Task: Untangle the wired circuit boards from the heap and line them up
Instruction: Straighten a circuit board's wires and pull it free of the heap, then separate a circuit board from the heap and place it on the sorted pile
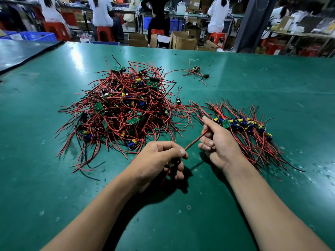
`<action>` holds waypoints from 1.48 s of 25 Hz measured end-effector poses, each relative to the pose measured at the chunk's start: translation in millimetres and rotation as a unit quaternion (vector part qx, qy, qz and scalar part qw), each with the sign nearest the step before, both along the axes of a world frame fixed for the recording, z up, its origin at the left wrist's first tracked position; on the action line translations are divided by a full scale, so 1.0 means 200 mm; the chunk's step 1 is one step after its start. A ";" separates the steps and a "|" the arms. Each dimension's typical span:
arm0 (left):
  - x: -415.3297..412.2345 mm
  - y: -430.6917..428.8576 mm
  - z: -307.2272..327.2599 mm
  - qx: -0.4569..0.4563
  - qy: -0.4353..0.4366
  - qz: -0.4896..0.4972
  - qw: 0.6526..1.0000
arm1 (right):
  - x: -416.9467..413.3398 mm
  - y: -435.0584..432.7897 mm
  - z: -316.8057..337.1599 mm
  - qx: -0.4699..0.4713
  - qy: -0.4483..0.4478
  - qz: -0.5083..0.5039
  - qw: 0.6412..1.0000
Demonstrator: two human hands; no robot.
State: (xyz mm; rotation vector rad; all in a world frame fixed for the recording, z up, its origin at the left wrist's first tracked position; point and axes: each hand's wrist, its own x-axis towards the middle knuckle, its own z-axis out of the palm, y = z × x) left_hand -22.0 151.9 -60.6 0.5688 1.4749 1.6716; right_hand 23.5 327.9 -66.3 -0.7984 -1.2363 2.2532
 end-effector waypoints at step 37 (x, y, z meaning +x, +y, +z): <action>-0.03 -0.01 0.02 0.139 0.030 0.162 0.976 | 0.11 -0.08 0.04 0.165 0.032 0.294 0.941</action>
